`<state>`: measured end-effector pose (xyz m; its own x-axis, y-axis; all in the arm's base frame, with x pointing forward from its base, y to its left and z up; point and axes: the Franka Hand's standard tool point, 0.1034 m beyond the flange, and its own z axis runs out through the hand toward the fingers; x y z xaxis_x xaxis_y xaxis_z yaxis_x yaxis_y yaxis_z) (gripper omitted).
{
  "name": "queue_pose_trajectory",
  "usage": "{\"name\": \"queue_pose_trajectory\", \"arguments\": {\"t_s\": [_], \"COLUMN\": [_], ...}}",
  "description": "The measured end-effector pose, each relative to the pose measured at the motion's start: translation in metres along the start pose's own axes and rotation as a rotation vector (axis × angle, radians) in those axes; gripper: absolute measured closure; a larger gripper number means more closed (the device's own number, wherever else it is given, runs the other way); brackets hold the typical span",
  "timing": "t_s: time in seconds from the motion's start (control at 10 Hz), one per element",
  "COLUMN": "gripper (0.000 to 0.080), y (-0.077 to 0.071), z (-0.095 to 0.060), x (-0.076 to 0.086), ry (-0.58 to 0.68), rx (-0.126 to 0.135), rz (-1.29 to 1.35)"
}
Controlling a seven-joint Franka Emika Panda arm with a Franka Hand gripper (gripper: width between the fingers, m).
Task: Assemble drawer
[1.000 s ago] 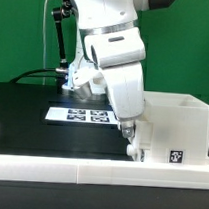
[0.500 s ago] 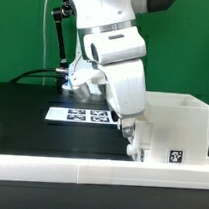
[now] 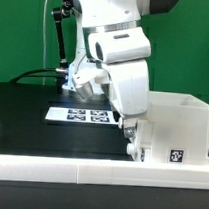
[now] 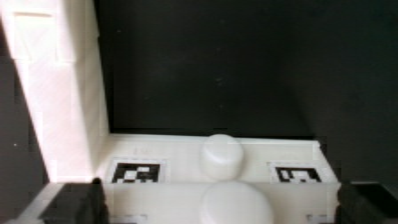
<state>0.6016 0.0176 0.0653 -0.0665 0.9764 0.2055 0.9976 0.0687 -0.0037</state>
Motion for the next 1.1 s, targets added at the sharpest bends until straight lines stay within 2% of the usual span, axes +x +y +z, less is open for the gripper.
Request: {"name": "queue_pose_trajectory", "arguments": {"t_s": [0.2, 0.3, 0.6, 0.7, 0.9, 1.1], "gripper": [0.0150, 0.0150, 0.0150, 0.0150, 0.0150, 0.0150], "y": [0.001, -0.003, -0.003, 0.010, 0.013, 0.013], "z": [0.000, 0.000, 0.000, -0.009, -0.018, -0.018], "x": [0.000, -0.003, -0.004, -0.009, -0.003, -0.001], "ry": [-0.029, -0.029, -0.029, -0.035, -0.038, -0.036], "rx": [0.022, 0.044, 0.041, -0.029, -0.044, -0.044], "rz": [0.022, 0.059, 0.054, -0.072, -0.065, -0.055]}}
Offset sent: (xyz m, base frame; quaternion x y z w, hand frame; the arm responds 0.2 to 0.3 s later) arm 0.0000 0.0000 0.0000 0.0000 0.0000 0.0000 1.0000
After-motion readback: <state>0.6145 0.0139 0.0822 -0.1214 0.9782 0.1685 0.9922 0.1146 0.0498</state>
